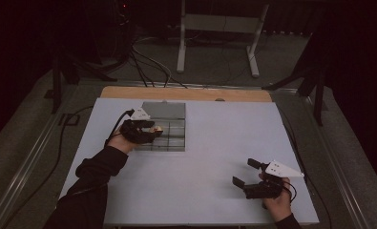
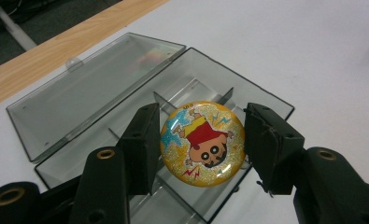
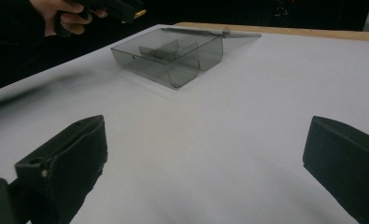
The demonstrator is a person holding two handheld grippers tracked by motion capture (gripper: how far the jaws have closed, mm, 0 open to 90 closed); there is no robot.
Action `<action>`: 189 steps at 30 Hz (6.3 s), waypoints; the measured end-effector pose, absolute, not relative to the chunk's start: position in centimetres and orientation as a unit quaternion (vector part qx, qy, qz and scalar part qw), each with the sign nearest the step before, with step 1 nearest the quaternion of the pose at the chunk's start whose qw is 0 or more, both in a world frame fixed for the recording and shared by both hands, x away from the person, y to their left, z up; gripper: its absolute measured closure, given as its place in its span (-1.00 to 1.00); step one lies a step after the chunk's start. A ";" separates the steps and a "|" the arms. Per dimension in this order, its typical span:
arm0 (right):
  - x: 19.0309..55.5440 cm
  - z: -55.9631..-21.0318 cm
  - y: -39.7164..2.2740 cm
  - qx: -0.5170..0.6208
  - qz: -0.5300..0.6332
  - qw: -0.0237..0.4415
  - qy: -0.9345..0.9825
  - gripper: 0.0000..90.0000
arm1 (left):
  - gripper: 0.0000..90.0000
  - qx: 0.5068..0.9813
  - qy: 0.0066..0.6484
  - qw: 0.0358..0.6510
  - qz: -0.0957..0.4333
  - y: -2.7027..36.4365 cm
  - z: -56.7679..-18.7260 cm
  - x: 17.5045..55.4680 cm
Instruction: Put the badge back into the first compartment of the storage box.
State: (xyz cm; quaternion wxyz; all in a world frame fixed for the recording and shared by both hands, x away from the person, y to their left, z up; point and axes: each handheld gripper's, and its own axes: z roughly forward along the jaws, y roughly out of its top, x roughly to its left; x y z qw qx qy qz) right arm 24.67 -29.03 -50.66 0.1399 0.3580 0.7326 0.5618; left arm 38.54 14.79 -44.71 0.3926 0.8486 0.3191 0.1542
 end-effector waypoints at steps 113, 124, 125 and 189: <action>24.6 -50.6 -29.2 0.359 0.565 0.137 0.730 -1.00 | -0.54 0.800 0.456 0.332 0.204 15.7 -49.0 42.7; 24.7 -50.6 -29.2 0.360 0.564 0.137 0.731 -1.00 | -0.89 0.797 0.458 0.342 0.193 16.1 -47.6 41.8; 24.7 -50.7 -29.2 0.360 0.563 0.137 0.731 -1.00 | -0.93 0.798 0.455 0.346 0.187 16.1 -47.5 41.7; 24.6 -50.7 -29.0 0.359 0.561 0.132 0.734 -1.00 | -0.99 0.807 0.382 0.434 0.118 22.9 -51.4 25.5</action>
